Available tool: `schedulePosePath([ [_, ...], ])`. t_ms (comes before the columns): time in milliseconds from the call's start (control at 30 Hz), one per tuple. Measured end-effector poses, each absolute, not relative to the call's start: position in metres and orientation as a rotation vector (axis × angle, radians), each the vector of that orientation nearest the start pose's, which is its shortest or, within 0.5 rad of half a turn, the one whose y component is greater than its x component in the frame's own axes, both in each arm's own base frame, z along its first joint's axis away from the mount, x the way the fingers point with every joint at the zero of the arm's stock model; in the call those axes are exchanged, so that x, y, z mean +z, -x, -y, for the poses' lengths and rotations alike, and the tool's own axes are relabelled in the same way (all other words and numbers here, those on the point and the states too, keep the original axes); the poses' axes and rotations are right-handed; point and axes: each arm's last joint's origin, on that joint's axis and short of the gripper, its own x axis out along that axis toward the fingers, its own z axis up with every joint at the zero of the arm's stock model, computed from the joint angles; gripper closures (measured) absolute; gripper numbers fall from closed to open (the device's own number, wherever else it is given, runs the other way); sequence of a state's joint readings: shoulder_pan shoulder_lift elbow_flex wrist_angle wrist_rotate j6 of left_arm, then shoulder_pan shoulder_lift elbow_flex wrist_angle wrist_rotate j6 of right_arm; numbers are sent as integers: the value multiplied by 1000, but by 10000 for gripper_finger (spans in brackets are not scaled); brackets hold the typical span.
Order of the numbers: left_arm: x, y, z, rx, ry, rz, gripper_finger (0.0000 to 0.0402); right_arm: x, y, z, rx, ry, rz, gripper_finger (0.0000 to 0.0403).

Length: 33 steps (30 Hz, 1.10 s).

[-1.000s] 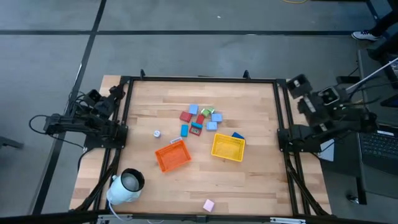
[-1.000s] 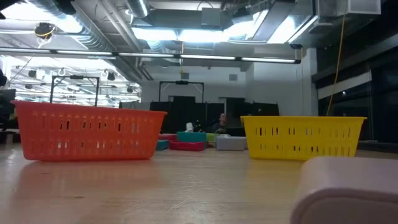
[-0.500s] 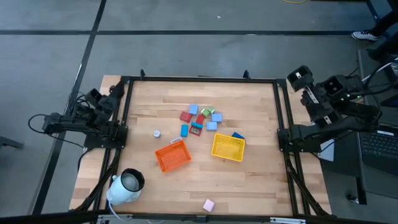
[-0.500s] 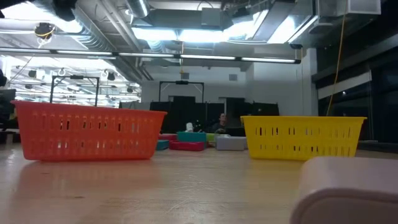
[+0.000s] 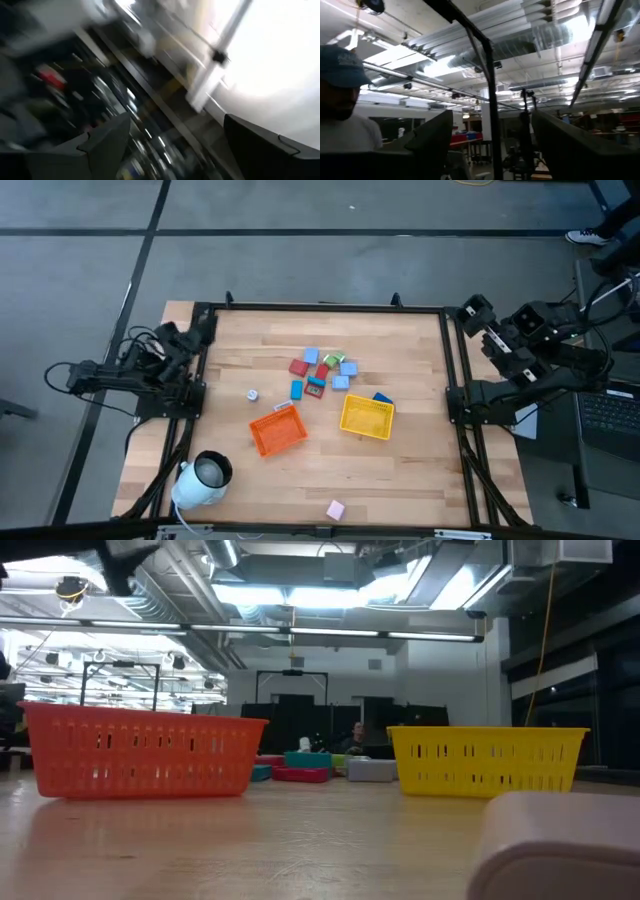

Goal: Pick & Place Office items
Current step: Put the violet charger adapter into the orange bin

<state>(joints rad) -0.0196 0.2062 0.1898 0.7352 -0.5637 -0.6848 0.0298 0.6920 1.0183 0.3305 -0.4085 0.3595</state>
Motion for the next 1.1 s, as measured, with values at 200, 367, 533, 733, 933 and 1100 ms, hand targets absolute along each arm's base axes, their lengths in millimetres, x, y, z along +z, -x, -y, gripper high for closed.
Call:
schedulePosePath([
  [200,317,-103,-9,154,640,811,84,462,-114,-17,565,-200,538,126],
  [367,393,-125,-13,502,313,459,84,460,-125,-18,559,-197,515,126],
  [533,439,-124,-19,904,287,-213,84,460,-125,-18,565,-219,510,126],
  [733,455,-126,-22,915,601,-567,84,465,-120,-15,479,-239,590,126],
  [933,415,-143,-20,779,855,-867,84,461,-130,-14,413,-273,556,126],
  [1100,347,-153,-4,734,882,-1169,84,449,-159,-15,411,-373,435,126],
])
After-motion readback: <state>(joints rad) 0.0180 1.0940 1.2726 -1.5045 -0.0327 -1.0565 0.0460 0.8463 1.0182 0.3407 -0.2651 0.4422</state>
